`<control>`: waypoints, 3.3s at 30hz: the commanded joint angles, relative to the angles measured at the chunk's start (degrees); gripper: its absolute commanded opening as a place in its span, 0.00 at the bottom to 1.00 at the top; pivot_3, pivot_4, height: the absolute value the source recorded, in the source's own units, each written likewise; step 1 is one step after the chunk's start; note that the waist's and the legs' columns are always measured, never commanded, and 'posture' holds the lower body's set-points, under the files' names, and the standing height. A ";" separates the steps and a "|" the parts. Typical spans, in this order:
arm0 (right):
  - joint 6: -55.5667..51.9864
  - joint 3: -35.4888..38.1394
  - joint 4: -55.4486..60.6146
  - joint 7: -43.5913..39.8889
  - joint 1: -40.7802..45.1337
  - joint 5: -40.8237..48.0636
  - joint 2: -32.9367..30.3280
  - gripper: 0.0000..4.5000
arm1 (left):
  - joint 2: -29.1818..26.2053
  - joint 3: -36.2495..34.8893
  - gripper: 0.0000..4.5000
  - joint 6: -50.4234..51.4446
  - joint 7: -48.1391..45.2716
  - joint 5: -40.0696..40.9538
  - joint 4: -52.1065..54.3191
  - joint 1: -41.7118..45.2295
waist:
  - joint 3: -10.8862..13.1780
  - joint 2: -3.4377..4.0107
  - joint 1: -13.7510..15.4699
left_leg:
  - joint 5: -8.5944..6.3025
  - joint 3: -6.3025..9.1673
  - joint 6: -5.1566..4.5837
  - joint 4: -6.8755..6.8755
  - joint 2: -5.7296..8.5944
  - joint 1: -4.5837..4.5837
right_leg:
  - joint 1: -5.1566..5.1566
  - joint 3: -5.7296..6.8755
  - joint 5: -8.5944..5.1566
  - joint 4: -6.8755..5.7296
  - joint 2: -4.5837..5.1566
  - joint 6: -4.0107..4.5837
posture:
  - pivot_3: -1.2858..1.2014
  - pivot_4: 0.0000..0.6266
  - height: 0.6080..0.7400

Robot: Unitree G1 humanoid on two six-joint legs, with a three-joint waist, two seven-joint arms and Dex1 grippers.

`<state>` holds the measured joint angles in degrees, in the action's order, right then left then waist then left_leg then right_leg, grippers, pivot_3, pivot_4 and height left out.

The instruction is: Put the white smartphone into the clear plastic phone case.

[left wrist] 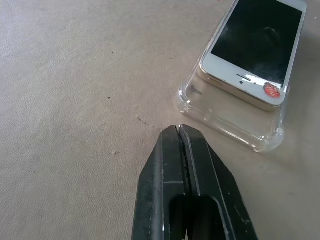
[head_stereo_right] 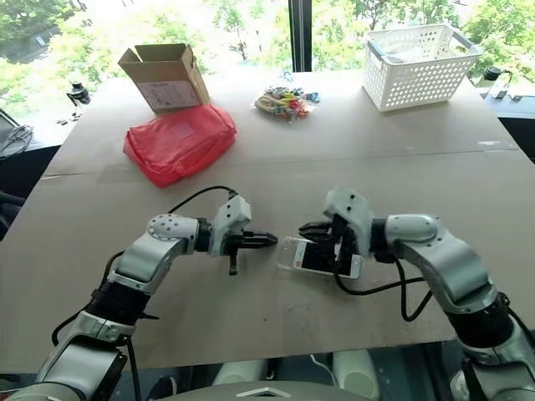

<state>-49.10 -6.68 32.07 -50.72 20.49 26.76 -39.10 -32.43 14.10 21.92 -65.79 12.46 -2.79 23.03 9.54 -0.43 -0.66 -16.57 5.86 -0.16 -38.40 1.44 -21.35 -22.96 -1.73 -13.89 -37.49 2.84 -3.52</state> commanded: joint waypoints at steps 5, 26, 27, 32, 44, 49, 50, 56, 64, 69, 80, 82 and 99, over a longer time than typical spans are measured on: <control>1.72 8.29 2.05 -6.83 -16.24 -1.92 -20.90 0.02 | -1.43 1.39 0.00 4.55 -1.43 1.44 7.40 -1.15 | 0.01 0.02 0.10 | 0.01 0.03 0.01 -0.03 0.08 -0.59 | -0.42 0.13 0.00 0.15 0.11 -0.02 | 0.52 0.24 1.00; 6.57 -2.59 0.98 -3.08 -13.29 -8.12 -17.13 0.02 | -1.85 3.77 0.00 8.88 -1.12 2.06 11.75 -0.46 | 0.12 -0.03 -0.09 | 0.03 -0.08 0.03 -0.14 0.00 -0.55 | -0.48 0.00 0.00 -0.09 -0.01 -0.02 | 0.52 0.24 1.00; 6.19 -3.74 0.79 -2.97 -11.70 -8.50 -16.52 0.02 | -1.77 3.83 0.00 8.82 -0.96 2.00 11.74 -0.47 | 0.13 -0.03 -0.09 | 0.03 -0.07 0.03 -0.15 0.00 -0.55 | -0.48 0.00 0.00 -0.08 -0.01 -0.02 | 0.52 0.24 1.00; 4.43 -8.44 0.41 -3.56 -5.17 -10.00 -14.52 0.02 | -1.52 3.86 0.00 8.26 -0.11 1.71 11.53 -0.45 | 0.13 -0.03 -0.09 | 0.04 -0.07 0.04 -0.15 0.01 -0.56 | -0.50 0.01 0.00 -0.09 0.00 -0.02 | 0.52 0.24 1.00; 1.95 -14.95 1.34 -4.66 0.34 -13.37 -11.39 0.02 | 0.48 4.07 0.00 7.29 2.03 1.06 10.57 0.13 | 0.12 -0.02 -0.20 | 0.06 -0.07 0.08 -0.16 0.01 -0.50 | -0.53 -0.02 0.01 -0.25 -0.02 -0.01 | 0.52 0.24 1.00; 1.91 -15.08 1.11 -4.74 1.08 -14.46 -11.13 0.02 | 1.05 4.13 0.00 7.21 2.15 0.77 10.54 -0.02 | 0.12 -0.02 -0.19 | 0.06 -0.07 0.08 -0.17 0.01 -0.50 | -0.52 -0.02 0.01 -0.27 -0.02 0.00 | 0.52 0.24 1.00; 1.71 -14.34 1.19 -4.88 0.74 -14.36 -11.70 0.02 | 0.86 3.89 0.00 7.09 2.02 0.72 10.39 -0.09 | 0.12 -0.02 -0.19 | 0.06 -0.07 0.09 -0.18 0.01 -0.50 | -0.53 -0.02 0.01 -0.27 -0.02 0.00 | 0.52 0.24 1.00; 3.09 -1.93 1.15 -4.96 -7.02 -10.82 -15.34 0.02 | -2.61 -0.41 0.00 4.41 1.97 -0.42 6.19 1.21 | 0.12 -0.02 0.14 | 0.07 -0.03 0.09 -0.18 0.02 -0.62 | -0.61 0.01 0.01 -0.25 0.00 0.00 | 0.52 0.24 1.00; 12.45 13.86 -0.60 -2.26 -14.73 -0.75 -4.88 0.02 | 4.23 -5.84 0.00 3.63 3.82 6.08 4.05 6.49 | 0.13 -0.05 0.01 | 0.07 -0.09 0.09 -0.21 0.04 -0.61 | -0.60 -0.02 0.02 -0.27 0.03 -0.02 | 0.52 0.24 1.00; 22.75 15.50 -3.19 -0.29 -18.95 4.62 9.55 0.02 | 6.42 -2.13 0.00 5.96 1.01 8.49 7.07 5.68 | 0.14 -0.08 -0.19 | 0.10 -0.13 0.16 -0.21 0.00 -0.60 | -0.66 -0.10 0.02 -0.35 -0.08 0.00 | 0.52 0.24 1.00; 41.59 9.93 -18.25 -8.09 -26.47 1.41 16.43 0.02 | 2.23 5.91 0.00 0.31 -2.08 0.11 0.35 5.29 | 0.15 -0.04 -0.40 | 0.08 -0.41 0.11 -0.19 0.15 -0.33 | -0.63 -0.49 0.02 -0.48 -0.16 -0.01 | 0.52 0.24 1.00; 43.74 8.32 -22.64 -9.86 -26.08 0.36 16.81 0.02 | 2.14 6.07 0.00 -0.58 -1.88 -0.58 -0.41 5.27 | 0.14 -0.04 -0.32 | 0.08 -0.41 0.11 -0.17 0.13 -0.34 | -0.63 -0.49 0.02 -0.48 -0.17 0.00 | 0.52 0.24 1.00; 23.90 -7.33 -38.11 -3.69 -21.89 -13.14 9.39 0.02 | 2.83 6.25 0.00 0.09 -0.76 -1.69 1.95 4.21 | -1.53 -1.04 -1.51 | 0.04 -0.65 0.09 0.08 -0.35 1.86 | 1.44 -0.75 -0.31 -0.19 -0.42 -0.02 | 0.52 0.24 1.00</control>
<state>-14.07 -7.61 1.14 -57.20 2.89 20.34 -27.33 -29.54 20.84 22.11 -66.72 10.61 -2.94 26.86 8.01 -1.47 -2.18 -16.53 5.26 -0.07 -38.32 1.02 -19.42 -21.46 -2.46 -14.20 -37.67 2.37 -3.54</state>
